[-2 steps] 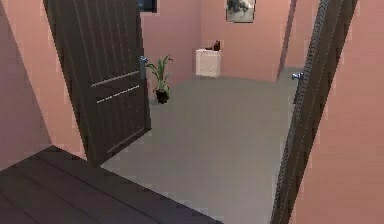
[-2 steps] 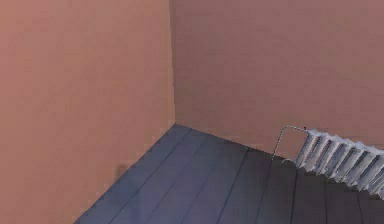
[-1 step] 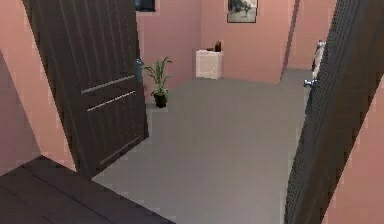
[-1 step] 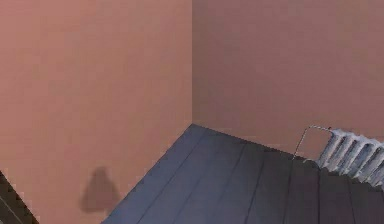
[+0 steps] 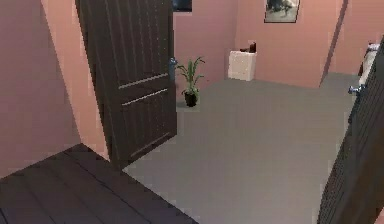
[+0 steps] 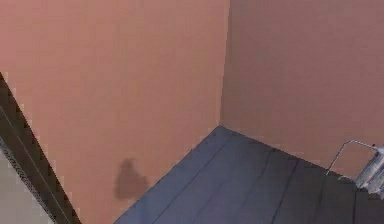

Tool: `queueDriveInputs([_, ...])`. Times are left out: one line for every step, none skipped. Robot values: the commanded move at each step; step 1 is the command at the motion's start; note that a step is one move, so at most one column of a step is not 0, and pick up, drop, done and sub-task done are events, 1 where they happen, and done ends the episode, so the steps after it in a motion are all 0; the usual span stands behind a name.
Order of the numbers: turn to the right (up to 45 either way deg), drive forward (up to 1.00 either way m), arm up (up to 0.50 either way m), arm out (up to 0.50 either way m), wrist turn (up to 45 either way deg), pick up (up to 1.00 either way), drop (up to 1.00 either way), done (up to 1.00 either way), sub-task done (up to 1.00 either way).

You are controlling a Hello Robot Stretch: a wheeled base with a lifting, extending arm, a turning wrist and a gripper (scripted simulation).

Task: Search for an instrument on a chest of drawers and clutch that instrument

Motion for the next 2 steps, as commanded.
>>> queueDriveInputs([0.0,0.95,0.0,0.0,0.0,0.0,0.0,0.0,0.0])
queueDriveInputs([24.0,0.0,0.0,0.0,0.0,0.0,0.0,0.0,0.0])
